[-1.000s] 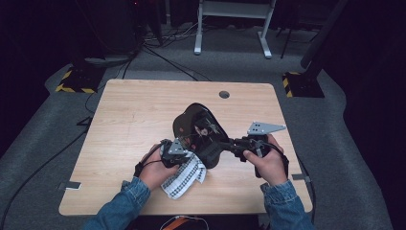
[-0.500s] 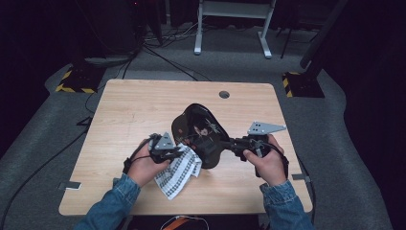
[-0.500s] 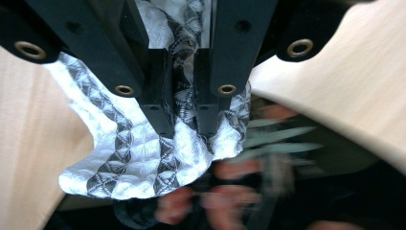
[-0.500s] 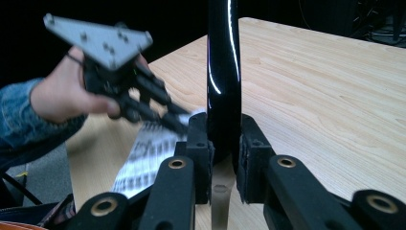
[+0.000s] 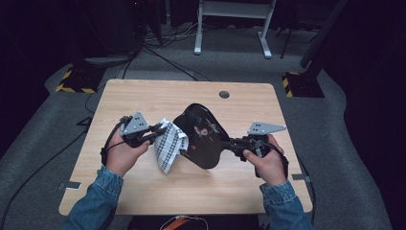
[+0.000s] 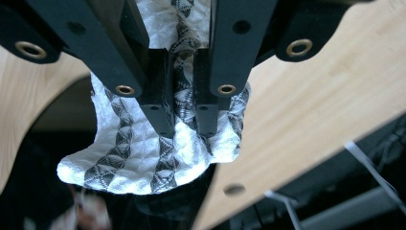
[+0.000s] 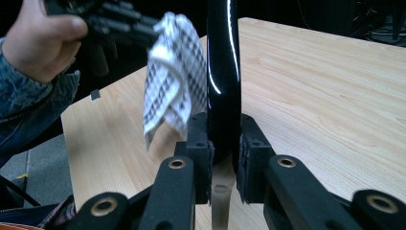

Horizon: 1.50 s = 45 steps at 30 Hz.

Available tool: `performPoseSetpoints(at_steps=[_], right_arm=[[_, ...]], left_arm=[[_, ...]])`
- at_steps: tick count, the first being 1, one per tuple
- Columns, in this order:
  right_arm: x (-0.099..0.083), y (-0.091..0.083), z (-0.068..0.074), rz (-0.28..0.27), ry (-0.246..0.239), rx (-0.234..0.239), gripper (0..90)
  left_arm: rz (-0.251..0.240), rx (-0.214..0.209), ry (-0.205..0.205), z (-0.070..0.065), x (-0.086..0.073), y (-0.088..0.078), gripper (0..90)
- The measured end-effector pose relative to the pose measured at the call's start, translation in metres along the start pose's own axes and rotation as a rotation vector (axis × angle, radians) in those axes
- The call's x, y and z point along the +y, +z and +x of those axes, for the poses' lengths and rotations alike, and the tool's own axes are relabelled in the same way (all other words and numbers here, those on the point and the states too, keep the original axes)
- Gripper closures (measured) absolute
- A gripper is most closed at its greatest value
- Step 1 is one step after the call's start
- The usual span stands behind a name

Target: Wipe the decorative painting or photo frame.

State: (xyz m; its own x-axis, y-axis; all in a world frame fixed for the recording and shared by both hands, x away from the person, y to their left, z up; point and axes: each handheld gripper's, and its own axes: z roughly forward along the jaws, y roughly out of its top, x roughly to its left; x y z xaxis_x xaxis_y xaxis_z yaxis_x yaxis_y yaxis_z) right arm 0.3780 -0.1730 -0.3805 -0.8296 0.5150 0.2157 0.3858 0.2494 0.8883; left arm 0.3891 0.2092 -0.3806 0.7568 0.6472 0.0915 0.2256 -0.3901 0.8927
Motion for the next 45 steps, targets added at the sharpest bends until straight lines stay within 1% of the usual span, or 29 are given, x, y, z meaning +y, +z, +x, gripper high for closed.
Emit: performPoseSetpoints(at_steps=[6,9,11,12,14,18,19,20,22,29,33,34,39,45], right_arm=[[0.000,0.000,0.000,-0.002,0.001,-0.002,78.6],[0.000,0.000,0.001,-0.001,0.000,-0.001,78.6],[0.000,0.000,0.001,-0.001,0.001,-0.001,78.6],[0.000,0.001,0.001,-0.002,0.001,-0.001,78.6],[0.000,0.001,0.001,-0.002,0.002,-0.002,78.6],[0.000,0.001,0.001,-0.003,0.002,-0.004,78.6],[0.000,0.002,0.002,-0.002,0.001,-0.005,78.6],[0.000,0.002,0.002,-0.001,-0.003,-0.006,78.6],[0.000,0.002,0.002,-0.001,-0.004,-0.008,78.7],[0.000,0.001,0.004,-0.005,-0.001,-0.015,78.7],[-0.001,0.001,0.005,-0.004,-0.002,-0.021,78.7],[-0.001,0.001,0.005,-0.004,-0.001,-0.022,78.7],[0.000,0.002,0.006,-0.003,-0.003,-0.026,78.7],[-0.001,0.001,0.006,-0.005,0.002,-0.023,78.7]], left_arm=[[-0.053,0.008,0.002,0.001,0.018,-0.004,81.0],[-0.079,0.012,-0.005,0.003,0.027,-0.004,81.0],[-0.083,0.011,-0.004,0.003,0.030,-0.004,81.0],[-0.094,0.014,-0.006,0.003,0.035,-0.003,81.0],[-0.108,0.008,-0.002,0.002,0.043,-0.003,81.0],[-0.132,0.011,0.009,0.000,0.057,-0.001,80.9],[-0.132,0.011,0.009,0.000,0.057,-0.001,80.9],[-0.136,0.009,0.014,-0.001,0.062,0.001,80.9],[-0.136,0.011,0.021,-0.002,0.066,0.003,80.9],[-0.146,0.005,0.029,-0.004,0.076,0.009,80.9],[-0.159,0.005,0.039,-0.006,0.088,0.013,80.8],[-0.164,0.004,0.037,-0.006,0.091,0.014,80.7],[-0.163,0.005,0.062,-0.012,0.106,0.022,80.7],[-0.159,0.001,0.094,-0.022,0.113,0.032,80.7]])
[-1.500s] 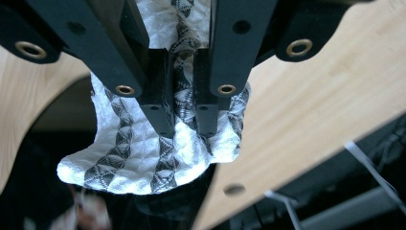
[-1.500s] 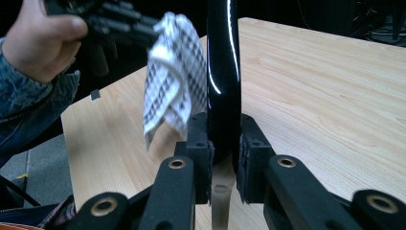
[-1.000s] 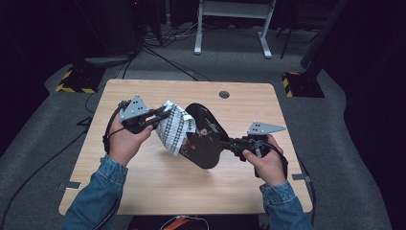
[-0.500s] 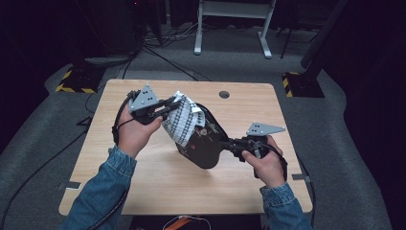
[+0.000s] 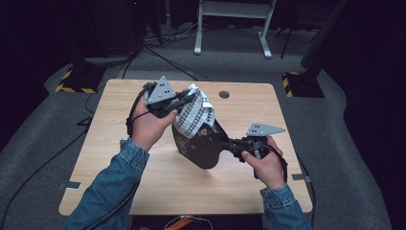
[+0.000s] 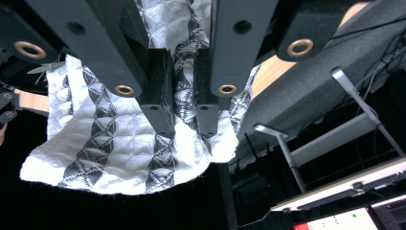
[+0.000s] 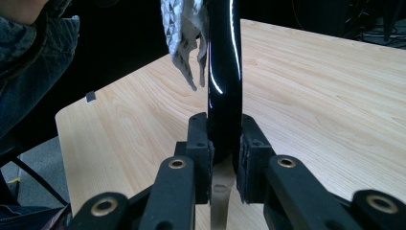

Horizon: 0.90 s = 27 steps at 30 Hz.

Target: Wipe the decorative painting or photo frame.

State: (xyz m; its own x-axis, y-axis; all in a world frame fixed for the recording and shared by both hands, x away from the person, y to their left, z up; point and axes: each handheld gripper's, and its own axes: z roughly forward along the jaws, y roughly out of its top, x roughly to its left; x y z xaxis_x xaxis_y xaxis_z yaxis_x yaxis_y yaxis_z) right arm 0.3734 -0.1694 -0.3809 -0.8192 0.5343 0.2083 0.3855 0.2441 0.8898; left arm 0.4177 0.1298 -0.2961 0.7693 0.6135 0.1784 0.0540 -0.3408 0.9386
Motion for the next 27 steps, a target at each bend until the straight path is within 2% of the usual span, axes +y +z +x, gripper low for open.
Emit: performPoseSetpoints(at_steps=[8,18,22,27], right_arm=[[-0.001,-0.001,0.000,-0.001,0.001,-0.003,78.8],[-0.001,0.000,0.001,0.000,-0.003,-0.011,78.8],[-0.001,-0.001,0.001,-0.002,-0.001,-0.010,78.8],[-0.001,-0.001,0.001,-0.003,-0.001,-0.011,78.8]], left_arm=[[0.002,-0.005,0.012,-0.006,0.002,0.007,80.6],[0.062,0.019,0.067,-0.007,0.004,0.016,80.5],[0.064,0.018,0.065,-0.006,0.003,0.017,80.9],[0.065,0.038,0.056,-0.001,-0.003,0.018,81.2]])
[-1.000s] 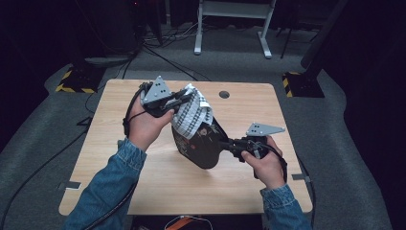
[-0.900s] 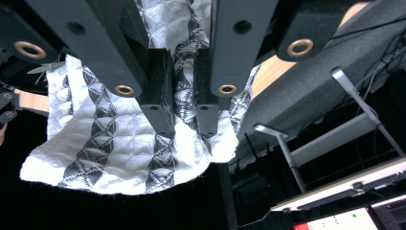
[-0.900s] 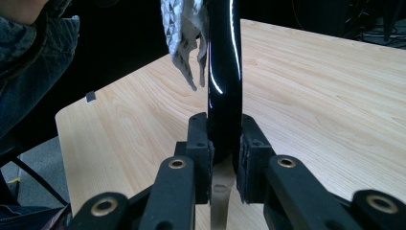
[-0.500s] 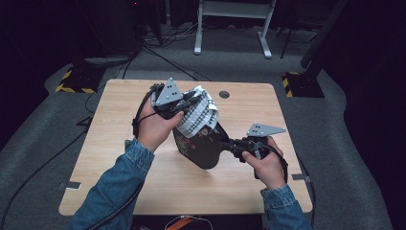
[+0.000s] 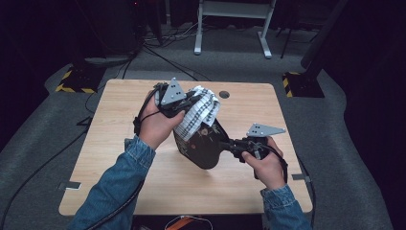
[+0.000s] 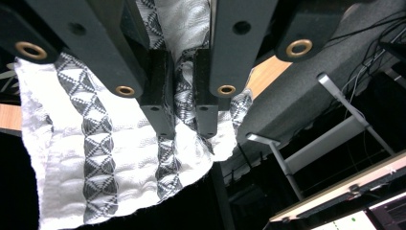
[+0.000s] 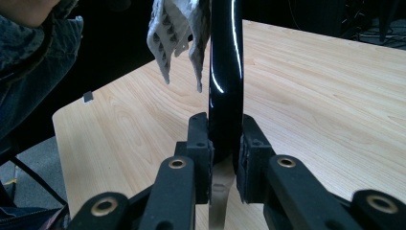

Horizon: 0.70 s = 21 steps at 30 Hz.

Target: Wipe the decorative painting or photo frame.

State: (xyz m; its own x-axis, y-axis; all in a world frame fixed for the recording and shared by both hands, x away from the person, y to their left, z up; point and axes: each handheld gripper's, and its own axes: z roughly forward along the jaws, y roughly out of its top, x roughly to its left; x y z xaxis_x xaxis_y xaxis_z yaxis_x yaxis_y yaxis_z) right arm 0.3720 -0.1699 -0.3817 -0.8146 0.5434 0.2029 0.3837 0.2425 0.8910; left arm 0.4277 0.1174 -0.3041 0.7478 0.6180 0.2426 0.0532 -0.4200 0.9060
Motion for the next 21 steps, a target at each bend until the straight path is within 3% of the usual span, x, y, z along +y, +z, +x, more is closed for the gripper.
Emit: performPoseSetpoints(at_steps=[5,8,21], right_arm=[[0.000,0.001,0.000,-0.001,0.001,0.000,78.8],[0.000,0.000,0.001,0.001,-0.001,-0.001,78.7],[0.001,0.000,0.000,0.010,0.004,-0.008,78.8]], left_arm=[[0.006,0.013,0.001,0.002,-0.003,0.000,81.3],[0.037,0.035,0.004,0.006,-0.010,0.003,81.3],[0.085,0.039,-0.035,0.011,-0.034,0.008,81.6]])
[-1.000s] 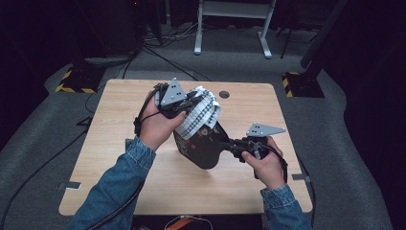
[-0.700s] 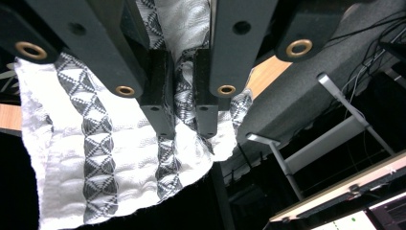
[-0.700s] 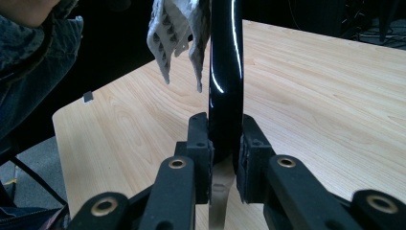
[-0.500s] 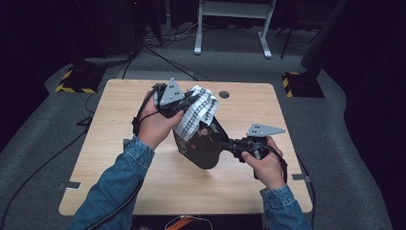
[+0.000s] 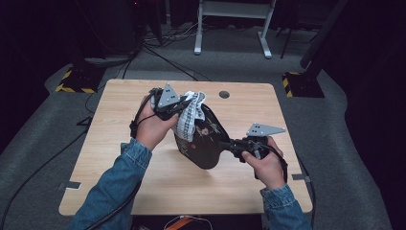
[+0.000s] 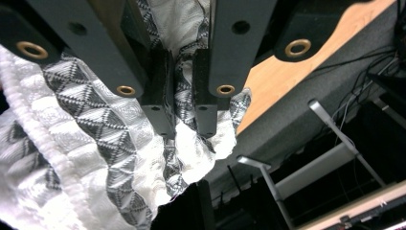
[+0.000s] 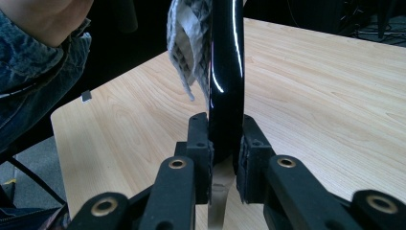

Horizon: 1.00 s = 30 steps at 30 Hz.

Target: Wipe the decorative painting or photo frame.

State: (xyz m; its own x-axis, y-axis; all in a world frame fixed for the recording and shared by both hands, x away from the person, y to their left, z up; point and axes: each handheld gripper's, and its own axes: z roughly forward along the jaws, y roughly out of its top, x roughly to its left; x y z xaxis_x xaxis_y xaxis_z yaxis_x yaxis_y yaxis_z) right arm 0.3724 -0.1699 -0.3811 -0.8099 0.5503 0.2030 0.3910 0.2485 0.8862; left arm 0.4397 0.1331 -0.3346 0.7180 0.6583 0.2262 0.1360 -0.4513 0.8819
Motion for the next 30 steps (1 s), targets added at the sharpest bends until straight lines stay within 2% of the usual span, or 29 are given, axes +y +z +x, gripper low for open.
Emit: performPoseSetpoints(at_steps=[10,30], right_arm=[[0.000,0.001,0.000,-0.001,-0.002,-0.002,78.7],[0.001,0.003,0.003,-0.007,-0.004,-0.008,78.8]], left_arm=[[0.054,-0.010,-0.013,0.004,-0.014,0.006,81.6],[0.067,0.014,-0.055,0.008,-0.037,0.006,81.6]])
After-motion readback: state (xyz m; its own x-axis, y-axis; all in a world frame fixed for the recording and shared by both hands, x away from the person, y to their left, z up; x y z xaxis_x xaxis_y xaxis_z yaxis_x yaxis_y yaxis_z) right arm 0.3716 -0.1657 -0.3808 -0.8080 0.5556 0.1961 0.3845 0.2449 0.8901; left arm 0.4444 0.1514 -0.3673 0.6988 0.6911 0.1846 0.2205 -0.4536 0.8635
